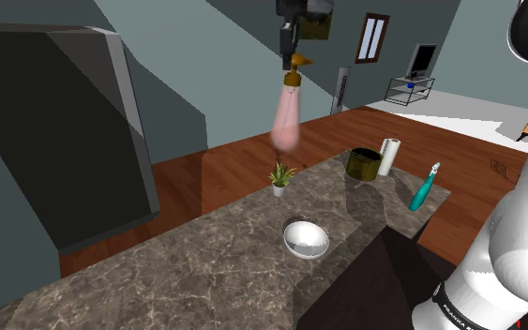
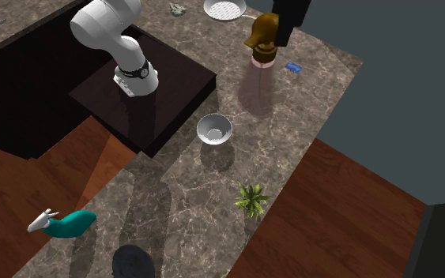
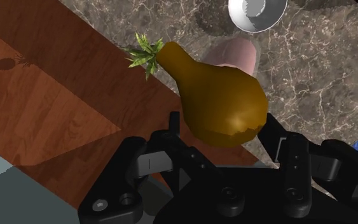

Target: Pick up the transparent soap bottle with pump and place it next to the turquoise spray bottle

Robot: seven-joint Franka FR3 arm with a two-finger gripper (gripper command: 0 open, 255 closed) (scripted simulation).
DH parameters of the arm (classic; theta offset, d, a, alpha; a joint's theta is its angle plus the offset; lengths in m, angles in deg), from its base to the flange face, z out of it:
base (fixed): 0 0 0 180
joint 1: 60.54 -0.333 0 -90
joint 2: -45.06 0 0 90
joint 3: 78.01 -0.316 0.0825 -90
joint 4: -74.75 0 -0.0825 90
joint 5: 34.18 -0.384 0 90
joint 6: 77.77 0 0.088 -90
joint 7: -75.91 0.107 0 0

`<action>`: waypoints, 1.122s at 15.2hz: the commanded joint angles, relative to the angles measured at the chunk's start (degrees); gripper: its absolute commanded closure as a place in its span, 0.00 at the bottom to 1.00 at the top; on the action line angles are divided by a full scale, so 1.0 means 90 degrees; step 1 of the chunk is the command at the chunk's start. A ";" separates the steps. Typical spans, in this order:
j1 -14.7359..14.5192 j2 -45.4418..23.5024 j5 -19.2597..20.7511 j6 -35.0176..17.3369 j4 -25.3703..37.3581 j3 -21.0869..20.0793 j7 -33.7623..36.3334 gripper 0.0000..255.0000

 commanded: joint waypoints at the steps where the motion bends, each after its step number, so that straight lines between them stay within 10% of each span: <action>1: 0.0006 -0.0074 0.0004 0.0142 0.0220 0.0007 -0.0038 1.00; 17: 0.1131 0.1525 -0.0054 -0.0611 -0.1779 0.1196 -0.2247 1.00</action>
